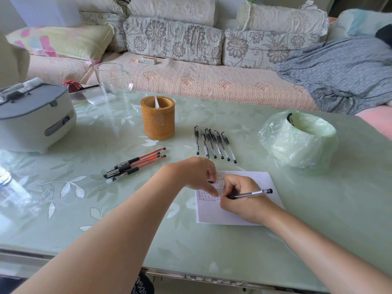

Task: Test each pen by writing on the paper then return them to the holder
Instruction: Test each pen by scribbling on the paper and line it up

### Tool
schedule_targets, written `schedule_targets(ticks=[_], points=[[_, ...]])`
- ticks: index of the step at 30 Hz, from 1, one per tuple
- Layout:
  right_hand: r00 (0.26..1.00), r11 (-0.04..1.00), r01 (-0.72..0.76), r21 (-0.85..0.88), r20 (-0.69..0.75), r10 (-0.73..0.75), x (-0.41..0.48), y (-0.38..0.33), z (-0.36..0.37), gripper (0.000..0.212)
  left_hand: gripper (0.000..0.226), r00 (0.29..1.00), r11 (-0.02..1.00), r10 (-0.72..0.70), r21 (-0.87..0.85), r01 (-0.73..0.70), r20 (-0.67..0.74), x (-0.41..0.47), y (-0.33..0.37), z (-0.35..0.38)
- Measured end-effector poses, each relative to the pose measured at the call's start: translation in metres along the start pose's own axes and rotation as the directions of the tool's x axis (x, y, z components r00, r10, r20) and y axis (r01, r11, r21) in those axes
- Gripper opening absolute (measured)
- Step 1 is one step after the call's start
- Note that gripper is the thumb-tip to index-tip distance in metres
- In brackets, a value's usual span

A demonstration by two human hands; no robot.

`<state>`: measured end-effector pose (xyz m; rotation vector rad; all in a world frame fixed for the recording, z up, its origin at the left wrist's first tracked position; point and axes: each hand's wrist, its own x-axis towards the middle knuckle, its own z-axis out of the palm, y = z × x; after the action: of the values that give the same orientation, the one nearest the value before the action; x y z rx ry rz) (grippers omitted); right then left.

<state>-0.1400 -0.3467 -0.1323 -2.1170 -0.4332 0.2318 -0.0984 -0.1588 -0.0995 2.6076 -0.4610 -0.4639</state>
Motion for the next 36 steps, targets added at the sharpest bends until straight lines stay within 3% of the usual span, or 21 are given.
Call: schedule_targets(ticks=[21, 29, 36], points=[[0.999, 1.000, -0.006, 0.019, 0.036, 0.005, -0.002, -0.002, -0.002, 0.018, 0.040, 1.000, 1.000, -0.003, -0.014, 0.003, -0.006, -0.003, 0.001, 0.000], [0.991, 0.928, 0.009, 0.372, -0.127, 0.041, 0.003, -0.002, -0.007, 0.024, 0.029, 0.999, 0.999, 0.021, -0.027, -0.020, 0.024, -0.010, -0.005, -0.012], [0.988, 0.905, -0.028, 0.425, -0.128, 0.091, 0.003, -0.004, -0.011, 0.018, 0.028, 1.000, 1.000, 0.004, 0.003, -0.004, 0.000, -0.022, -0.014, -0.023]])
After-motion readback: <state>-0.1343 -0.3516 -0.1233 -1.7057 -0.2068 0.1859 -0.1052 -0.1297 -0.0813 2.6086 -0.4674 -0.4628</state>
